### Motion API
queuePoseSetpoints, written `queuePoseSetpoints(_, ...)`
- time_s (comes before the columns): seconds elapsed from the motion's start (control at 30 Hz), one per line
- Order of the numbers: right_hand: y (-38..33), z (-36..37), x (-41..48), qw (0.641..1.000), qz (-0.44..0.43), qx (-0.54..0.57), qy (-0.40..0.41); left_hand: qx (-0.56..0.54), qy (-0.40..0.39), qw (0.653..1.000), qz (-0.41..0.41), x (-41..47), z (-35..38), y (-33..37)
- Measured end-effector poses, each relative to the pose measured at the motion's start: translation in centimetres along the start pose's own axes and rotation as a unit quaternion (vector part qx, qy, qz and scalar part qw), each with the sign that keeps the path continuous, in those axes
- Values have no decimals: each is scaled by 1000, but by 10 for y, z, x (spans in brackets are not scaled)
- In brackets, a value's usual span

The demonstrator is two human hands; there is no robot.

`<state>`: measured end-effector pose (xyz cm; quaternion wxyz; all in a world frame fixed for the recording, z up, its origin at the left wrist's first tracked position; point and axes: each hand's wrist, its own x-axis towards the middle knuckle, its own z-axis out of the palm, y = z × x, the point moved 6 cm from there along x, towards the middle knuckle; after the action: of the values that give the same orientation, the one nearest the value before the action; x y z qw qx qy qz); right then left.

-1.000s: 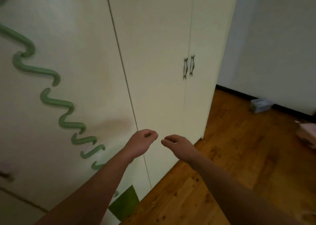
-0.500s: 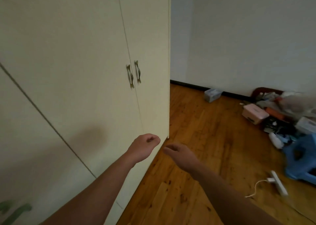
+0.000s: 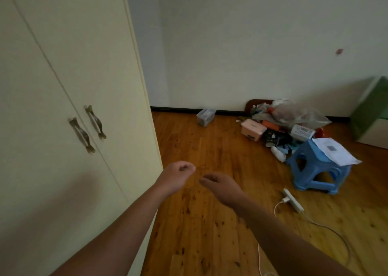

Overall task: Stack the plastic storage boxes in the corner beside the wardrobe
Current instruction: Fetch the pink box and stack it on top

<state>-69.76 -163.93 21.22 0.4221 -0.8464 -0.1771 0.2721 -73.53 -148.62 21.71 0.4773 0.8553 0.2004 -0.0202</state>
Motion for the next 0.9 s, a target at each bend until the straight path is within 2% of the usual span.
queuePoseSetpoints(0.3, 30, -52, 65, 998, 44, 34, 32, 8, -58, 998, 29, 87, 27, 34)
queuePoseSetpoints(0.5, 58, -118, 134, 994, 55, 48, 77, 13, -83, 996, 34, 168, 58, 75)
queuePoseSetpoints(0.9, 100, -264, 275, 993, 54, 70, 76, 24, -69, 997, 27, 334, 122, 165)
